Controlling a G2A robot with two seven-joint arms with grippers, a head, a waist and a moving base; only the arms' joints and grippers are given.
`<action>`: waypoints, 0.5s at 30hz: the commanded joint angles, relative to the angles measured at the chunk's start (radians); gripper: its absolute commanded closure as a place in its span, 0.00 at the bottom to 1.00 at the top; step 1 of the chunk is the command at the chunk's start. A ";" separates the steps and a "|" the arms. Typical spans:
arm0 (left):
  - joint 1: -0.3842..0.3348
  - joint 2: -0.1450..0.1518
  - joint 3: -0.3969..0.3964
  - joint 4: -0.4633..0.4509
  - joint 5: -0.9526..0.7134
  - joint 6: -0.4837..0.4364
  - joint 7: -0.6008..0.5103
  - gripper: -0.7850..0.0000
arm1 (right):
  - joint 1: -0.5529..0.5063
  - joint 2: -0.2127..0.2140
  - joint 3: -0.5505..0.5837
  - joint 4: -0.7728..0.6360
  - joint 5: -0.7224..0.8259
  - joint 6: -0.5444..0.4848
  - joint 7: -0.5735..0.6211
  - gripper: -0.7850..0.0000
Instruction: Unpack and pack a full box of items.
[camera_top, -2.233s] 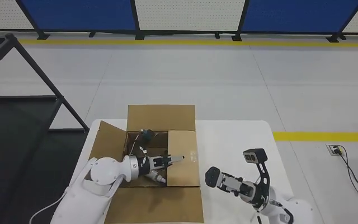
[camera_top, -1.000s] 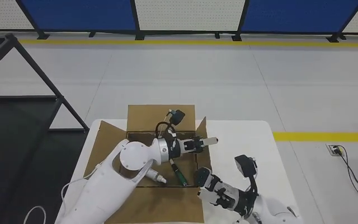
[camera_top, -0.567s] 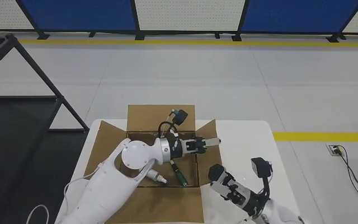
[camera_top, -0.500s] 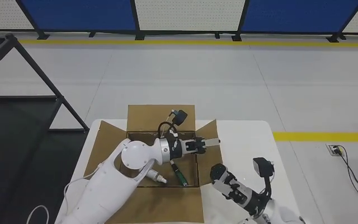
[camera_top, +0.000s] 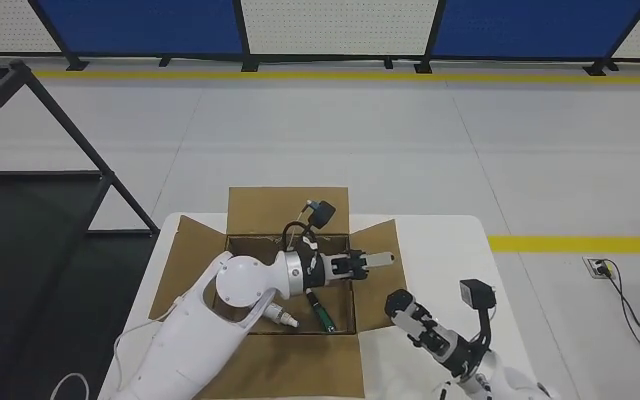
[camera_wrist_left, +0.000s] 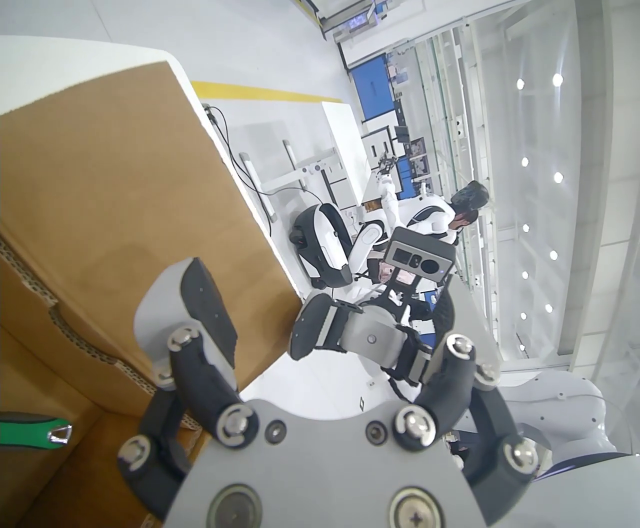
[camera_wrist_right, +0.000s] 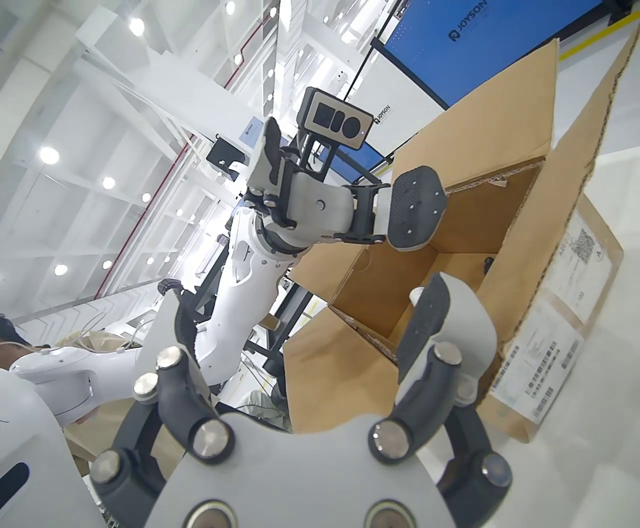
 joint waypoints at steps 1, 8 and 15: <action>0.004 0.000 -0.004 -0.005 0.001 0.002 0.000 0.00 | 0.005 0.003 -0.002 0.011 0.007 0.001 0.000 0.00; 0.020 -0.001 -0.018 -0.021 0.008 0.009 -0.002 0.00 | 0.024 0.012 -0.009 0.047 0.027 0.003 0.002 0.00; 0.039 0.001 -0.039 -0.036 0.009 0.009 -0.006 0.00 | 0.042 0.021 -0.013 0.075 0.052 0.006 -0.002 0.00</action>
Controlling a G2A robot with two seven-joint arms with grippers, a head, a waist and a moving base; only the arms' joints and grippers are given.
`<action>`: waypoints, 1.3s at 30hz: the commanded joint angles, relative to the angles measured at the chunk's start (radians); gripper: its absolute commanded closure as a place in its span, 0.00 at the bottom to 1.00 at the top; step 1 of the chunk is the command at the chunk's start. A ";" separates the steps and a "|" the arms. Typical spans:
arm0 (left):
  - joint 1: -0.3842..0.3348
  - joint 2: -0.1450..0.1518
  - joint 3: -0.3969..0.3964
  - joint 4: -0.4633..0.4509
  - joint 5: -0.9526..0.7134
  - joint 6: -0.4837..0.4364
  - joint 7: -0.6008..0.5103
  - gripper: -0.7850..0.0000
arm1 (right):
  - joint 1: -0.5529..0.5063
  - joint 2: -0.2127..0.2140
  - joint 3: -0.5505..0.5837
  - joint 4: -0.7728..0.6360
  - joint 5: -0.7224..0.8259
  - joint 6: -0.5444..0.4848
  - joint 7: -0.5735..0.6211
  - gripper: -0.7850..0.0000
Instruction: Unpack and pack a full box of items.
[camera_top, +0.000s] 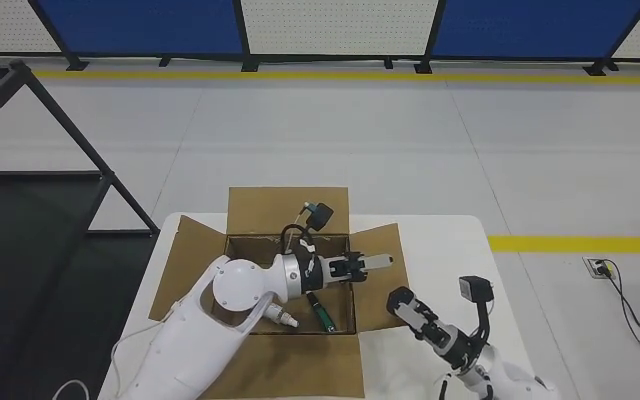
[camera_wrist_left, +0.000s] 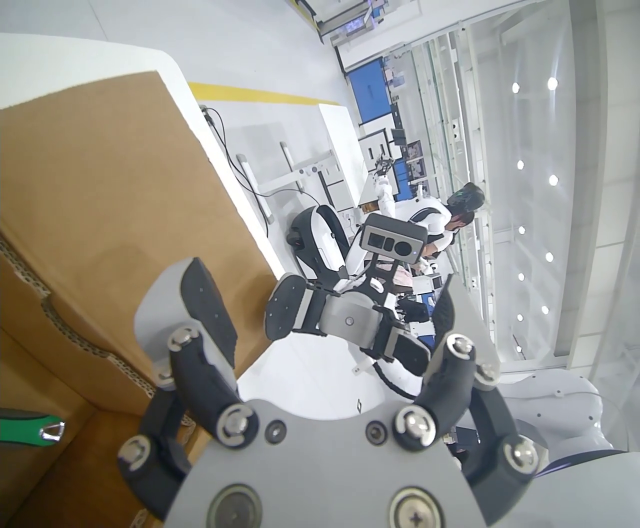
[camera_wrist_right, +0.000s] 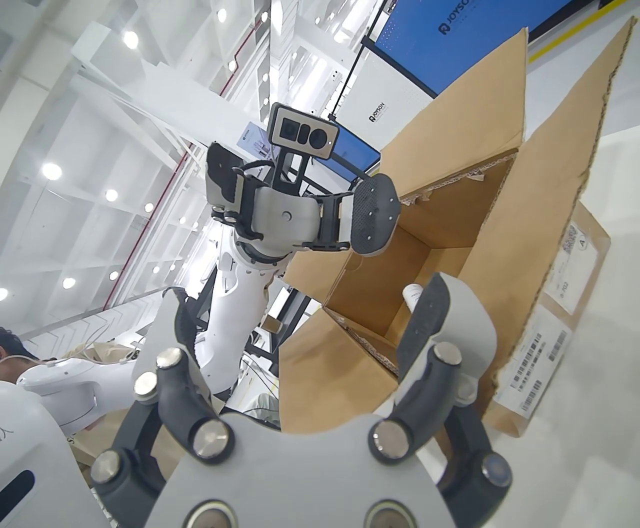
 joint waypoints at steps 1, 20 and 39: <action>0.007 0.001 -0.008 -0.006 -0.003 -0.002 0.001 0.00 | 0.006 0.002 -0.003 0.007 0.004 0.002 -0.003 0.00; 0.168 0.045 -0.222 -0.162 -0.024 -0.035 0.017 0.00 | 0.064 0.023 -0.019 0.114 0.061 -0.006 -0.007 0.00; 0.338 0.082 -0.402 -0.292 -0.053 -0.052 -0.005 0.00 | 0.055 0.034 -0.027 0.109 0.068 0.025 -0.033 0.00</action>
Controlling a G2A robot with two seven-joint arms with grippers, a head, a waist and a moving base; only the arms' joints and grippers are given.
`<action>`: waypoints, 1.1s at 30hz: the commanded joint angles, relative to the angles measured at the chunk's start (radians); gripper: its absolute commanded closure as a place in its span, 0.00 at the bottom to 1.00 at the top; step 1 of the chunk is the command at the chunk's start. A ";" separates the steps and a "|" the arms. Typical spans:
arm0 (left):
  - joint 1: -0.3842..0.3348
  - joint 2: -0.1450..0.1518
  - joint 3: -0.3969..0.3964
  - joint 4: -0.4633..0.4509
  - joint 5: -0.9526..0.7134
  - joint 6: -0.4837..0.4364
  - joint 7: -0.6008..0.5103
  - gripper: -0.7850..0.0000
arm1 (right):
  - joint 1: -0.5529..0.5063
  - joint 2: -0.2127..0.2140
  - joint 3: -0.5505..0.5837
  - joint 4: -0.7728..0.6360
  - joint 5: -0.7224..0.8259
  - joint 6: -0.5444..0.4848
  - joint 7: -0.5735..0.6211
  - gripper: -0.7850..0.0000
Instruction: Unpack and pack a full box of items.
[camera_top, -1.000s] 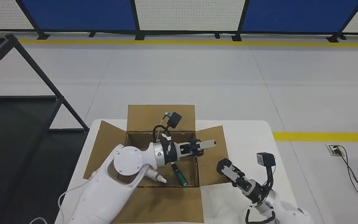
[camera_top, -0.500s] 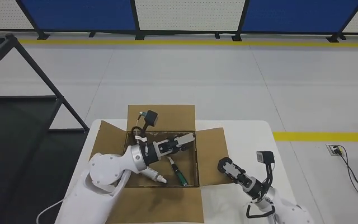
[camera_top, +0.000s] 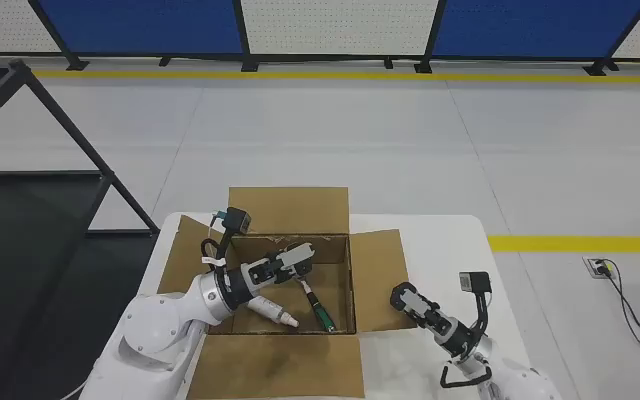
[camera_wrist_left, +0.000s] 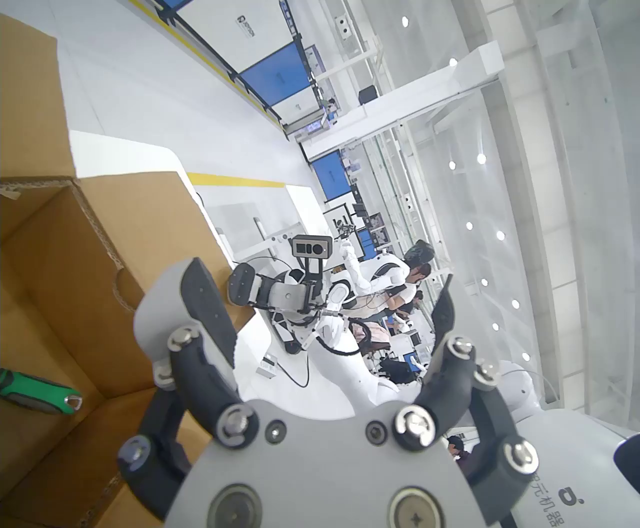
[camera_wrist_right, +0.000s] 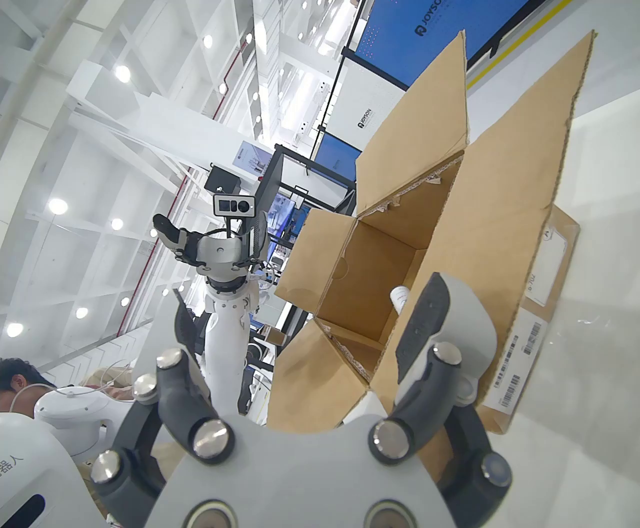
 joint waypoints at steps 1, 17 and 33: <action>0.000 0.000 0.000 0.000 0.000 0.000 0.000 0.00 | 0.000 0.000 0.000 0.000 0.000 0.000 0.000 0.00; 0.052 0.008 -0.028 -0.063 0.081 -0.003 0.044 0.00 | -0.002 0.002 -0.014 -0.010 -0.021 0.026 -0.022 0.00; 0.250 0.029 -0.162 -0.251 0.181 0.007 0.178 0.00 | 0.026 0.013 -0.034 0.029 -0.022 0.073 0.002 0.00</action>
